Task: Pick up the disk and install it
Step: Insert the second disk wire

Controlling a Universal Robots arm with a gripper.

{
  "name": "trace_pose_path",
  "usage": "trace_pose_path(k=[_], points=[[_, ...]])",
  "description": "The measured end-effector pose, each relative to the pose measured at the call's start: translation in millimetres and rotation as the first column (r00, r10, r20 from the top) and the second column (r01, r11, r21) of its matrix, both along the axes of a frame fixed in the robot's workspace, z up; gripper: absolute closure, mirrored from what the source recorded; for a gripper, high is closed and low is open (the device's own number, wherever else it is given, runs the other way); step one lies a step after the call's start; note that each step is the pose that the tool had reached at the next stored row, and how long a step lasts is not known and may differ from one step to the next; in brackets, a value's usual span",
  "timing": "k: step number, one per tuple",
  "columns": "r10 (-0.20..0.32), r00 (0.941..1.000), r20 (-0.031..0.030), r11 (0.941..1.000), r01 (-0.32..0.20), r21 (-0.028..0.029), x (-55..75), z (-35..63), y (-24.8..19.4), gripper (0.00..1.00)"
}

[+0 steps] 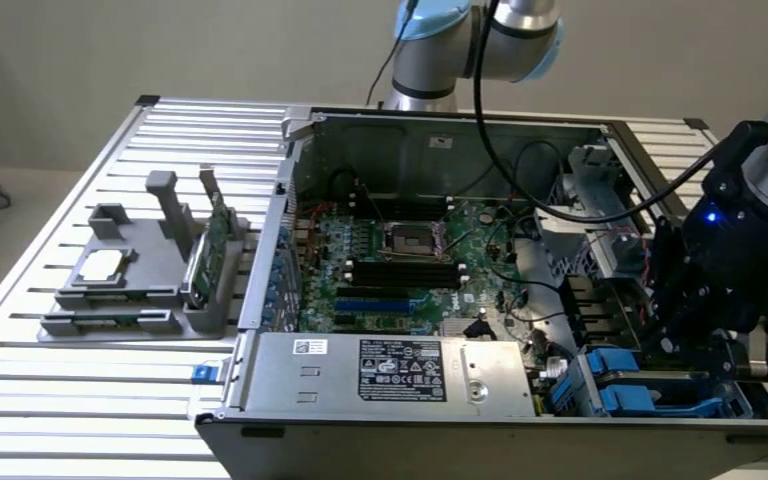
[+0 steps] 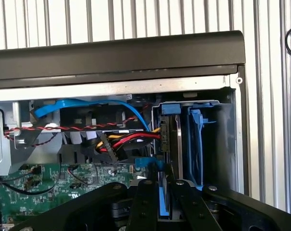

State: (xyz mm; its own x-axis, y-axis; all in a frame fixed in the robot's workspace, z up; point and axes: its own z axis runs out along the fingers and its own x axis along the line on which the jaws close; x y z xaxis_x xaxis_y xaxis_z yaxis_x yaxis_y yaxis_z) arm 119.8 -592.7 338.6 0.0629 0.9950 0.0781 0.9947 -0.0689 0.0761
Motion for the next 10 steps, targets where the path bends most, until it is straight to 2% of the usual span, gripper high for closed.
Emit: trace_pose_path(k=[5,10], points=[[0.001,1.0,0.0,1.0,-0.001,0.0046,0.9,-0.1,-0.6,0.84],[0.003,1.0,0.0,1.0,-0.003,0.0053,1.0,-0.1,-1.4,0.84]])
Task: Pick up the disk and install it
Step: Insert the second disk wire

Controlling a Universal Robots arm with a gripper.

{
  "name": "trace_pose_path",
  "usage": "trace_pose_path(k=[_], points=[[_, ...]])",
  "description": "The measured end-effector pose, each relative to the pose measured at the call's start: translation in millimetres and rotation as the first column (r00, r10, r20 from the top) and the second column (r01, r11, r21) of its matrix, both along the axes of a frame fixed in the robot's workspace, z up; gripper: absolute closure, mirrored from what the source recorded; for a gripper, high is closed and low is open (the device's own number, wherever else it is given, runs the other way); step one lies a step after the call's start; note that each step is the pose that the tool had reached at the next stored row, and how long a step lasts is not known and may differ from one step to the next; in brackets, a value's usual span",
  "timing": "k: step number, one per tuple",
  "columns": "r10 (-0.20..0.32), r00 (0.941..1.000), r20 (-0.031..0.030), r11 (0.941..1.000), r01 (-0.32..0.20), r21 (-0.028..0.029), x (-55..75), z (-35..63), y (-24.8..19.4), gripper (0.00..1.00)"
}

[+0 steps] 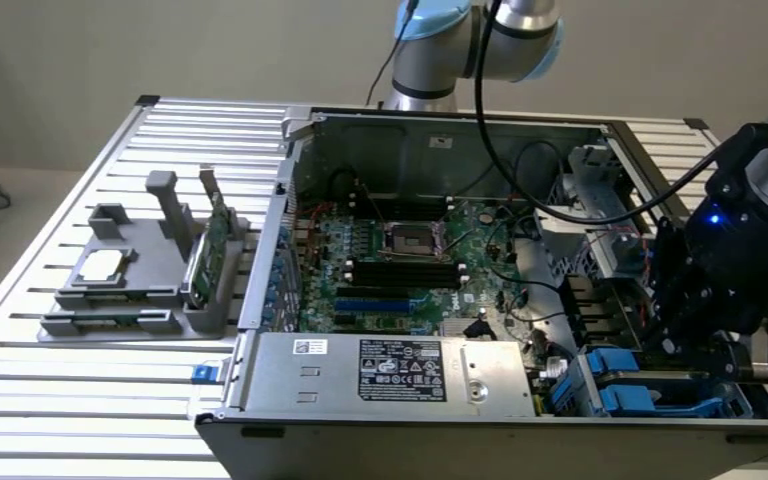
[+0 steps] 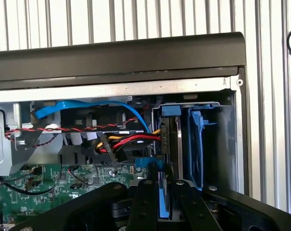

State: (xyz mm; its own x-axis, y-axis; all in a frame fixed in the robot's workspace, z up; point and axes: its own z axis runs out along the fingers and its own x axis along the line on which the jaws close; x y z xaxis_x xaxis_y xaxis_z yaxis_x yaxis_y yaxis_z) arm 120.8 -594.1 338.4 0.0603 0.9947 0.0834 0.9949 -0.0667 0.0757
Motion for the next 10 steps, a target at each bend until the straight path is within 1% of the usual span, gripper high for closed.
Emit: trace_pose_path(k=[5,10], points=[[0.0,1.0,0.0,1.0,0.0,0.0,0.0,0.4,-1.1,0.84],[0.0,1.0,0.0,1.0,0.0,0.0001,0.0,0.4,-3.5,0.84]])
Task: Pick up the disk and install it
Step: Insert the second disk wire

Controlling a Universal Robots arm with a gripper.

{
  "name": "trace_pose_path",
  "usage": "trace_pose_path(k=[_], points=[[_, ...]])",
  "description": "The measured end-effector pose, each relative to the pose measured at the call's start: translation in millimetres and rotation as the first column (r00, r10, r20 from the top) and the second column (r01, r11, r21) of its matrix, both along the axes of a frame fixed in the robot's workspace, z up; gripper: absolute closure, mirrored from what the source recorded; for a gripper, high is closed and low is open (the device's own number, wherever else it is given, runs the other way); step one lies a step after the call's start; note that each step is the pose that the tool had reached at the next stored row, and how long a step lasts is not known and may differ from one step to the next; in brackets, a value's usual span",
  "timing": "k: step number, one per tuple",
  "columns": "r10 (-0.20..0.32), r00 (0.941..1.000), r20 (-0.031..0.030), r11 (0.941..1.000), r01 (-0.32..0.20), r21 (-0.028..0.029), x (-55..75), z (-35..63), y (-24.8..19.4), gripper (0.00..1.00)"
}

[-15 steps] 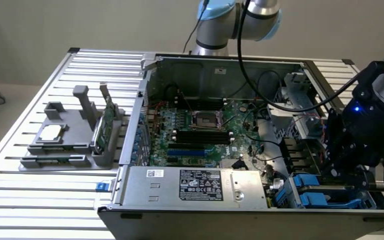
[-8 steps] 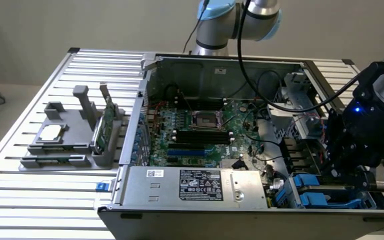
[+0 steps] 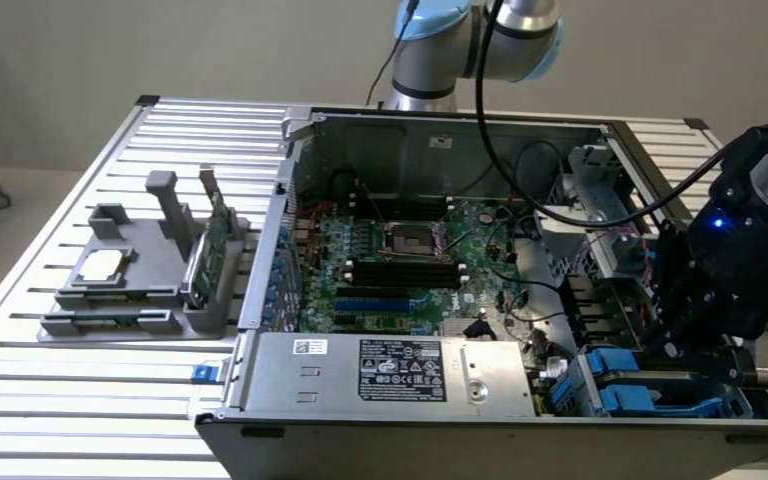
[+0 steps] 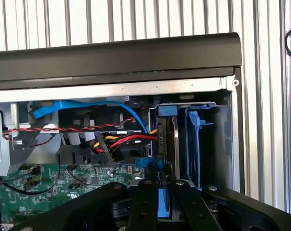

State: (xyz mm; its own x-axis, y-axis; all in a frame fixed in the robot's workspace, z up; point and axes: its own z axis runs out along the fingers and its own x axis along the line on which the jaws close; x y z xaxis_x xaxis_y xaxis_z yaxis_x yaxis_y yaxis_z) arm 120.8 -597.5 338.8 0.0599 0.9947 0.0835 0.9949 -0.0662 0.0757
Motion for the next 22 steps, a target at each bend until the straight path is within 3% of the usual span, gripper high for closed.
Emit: trace_pose_path(k=[4,15,22], points=[[0.004,1.0,0.0001,1.0,-0.004,0.0018,-0.1,0.1,-0.5,0.84],[0.038,0.9993,0.0011,0.9988,-0.038,0.0296,-0.3,-1.1,-3.4,0.84],[0.046,0.9989,0.0013,0.9983,-0.046,0.035,-0.2,-1.1,-6.5,0.84]])
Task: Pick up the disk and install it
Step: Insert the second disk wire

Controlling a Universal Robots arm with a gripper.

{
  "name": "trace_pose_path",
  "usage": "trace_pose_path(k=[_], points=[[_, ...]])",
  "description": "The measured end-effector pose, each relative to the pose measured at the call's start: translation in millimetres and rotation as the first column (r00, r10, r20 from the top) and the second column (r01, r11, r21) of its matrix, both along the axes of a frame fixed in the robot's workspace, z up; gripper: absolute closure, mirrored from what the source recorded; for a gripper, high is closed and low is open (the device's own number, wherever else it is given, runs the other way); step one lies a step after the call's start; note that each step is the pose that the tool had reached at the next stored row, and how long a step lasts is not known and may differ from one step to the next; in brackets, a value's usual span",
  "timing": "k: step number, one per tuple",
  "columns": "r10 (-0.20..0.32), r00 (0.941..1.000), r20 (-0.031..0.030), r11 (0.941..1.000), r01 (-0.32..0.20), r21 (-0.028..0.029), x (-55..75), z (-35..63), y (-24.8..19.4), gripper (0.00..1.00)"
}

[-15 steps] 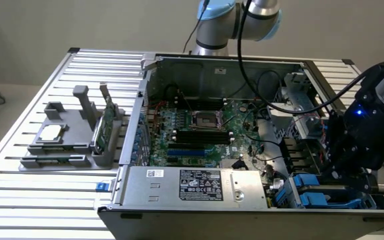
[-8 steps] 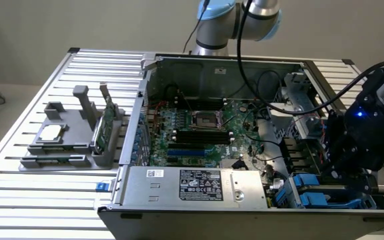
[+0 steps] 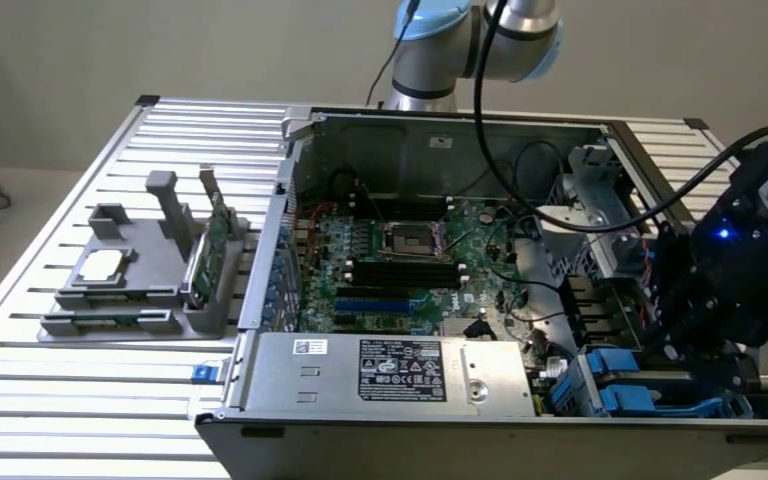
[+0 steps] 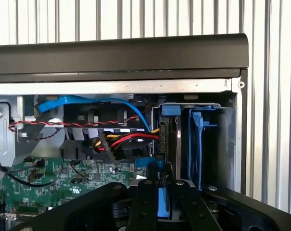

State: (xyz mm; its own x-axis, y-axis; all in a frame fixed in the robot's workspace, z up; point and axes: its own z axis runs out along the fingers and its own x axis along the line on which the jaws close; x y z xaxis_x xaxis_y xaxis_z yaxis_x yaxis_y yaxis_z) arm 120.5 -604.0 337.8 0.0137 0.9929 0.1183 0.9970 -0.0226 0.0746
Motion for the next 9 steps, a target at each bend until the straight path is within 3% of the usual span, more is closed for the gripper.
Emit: trace_pose_path(k=[9], points=[[0.009,1.0,0.0,1.0,-0.009,0.005,0.0,0.7,-2.6,0.84]])
